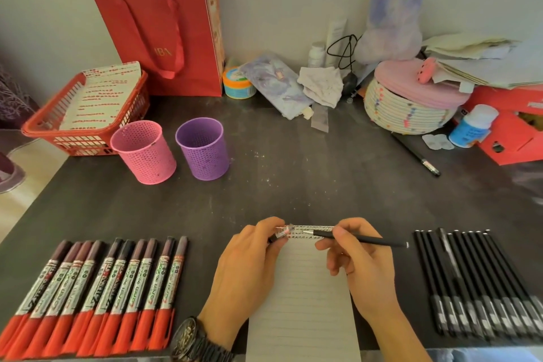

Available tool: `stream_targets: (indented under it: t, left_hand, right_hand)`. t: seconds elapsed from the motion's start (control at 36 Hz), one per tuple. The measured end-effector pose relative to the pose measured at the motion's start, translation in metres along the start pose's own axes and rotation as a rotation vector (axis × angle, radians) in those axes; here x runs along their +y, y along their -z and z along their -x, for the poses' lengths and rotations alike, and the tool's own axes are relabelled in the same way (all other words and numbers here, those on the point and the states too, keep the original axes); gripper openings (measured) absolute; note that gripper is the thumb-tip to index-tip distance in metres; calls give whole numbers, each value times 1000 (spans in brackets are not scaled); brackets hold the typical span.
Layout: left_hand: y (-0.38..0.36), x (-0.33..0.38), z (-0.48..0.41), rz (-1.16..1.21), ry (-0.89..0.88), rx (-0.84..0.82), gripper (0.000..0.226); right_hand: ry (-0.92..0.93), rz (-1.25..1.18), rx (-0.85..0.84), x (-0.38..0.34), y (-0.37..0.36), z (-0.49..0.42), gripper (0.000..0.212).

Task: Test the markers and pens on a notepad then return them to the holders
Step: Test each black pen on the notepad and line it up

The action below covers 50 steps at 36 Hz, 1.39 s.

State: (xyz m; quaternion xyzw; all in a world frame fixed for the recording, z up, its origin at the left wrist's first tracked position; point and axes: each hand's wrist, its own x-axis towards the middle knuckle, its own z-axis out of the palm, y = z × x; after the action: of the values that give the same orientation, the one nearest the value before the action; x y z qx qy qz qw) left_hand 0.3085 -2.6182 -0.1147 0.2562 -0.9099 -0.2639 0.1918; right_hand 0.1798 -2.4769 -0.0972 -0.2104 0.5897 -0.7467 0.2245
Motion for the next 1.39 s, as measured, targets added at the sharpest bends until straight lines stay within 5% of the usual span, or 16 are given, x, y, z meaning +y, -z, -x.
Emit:
stream_targets:
  t: [0.28, 0.58, 0.97, 1.14, 1.28, 1.39]
  left_hand:
    - [0, 0, 1, 37, -7, -2, 27]
    - [5, 7, 1, -14, -57, -13, 40]
    - [-3, -1, 3, -130, -322, 121, 27]
    - [-4, 0, 1, -107, -307, 137, 32]
    - [-5, 1, 1, -93, -101, 4, 64]
    - [-5, -2, 2, -87, -45, -4, 56]
  right_hand:
    - [15, 18, 1, -1, 1, 1, 9]
    - [28, 88, -5, 2, 2, 1, 18]
    - [-5, 321, -130, -8, -3, 3, 9]
    - [-34, 329, -116, -10, -8, 2, 17]
    - [-64, 220, -9, -20, -1, 9, 15]
    - [-51, 163, 138, -48, 35, 15, 19]
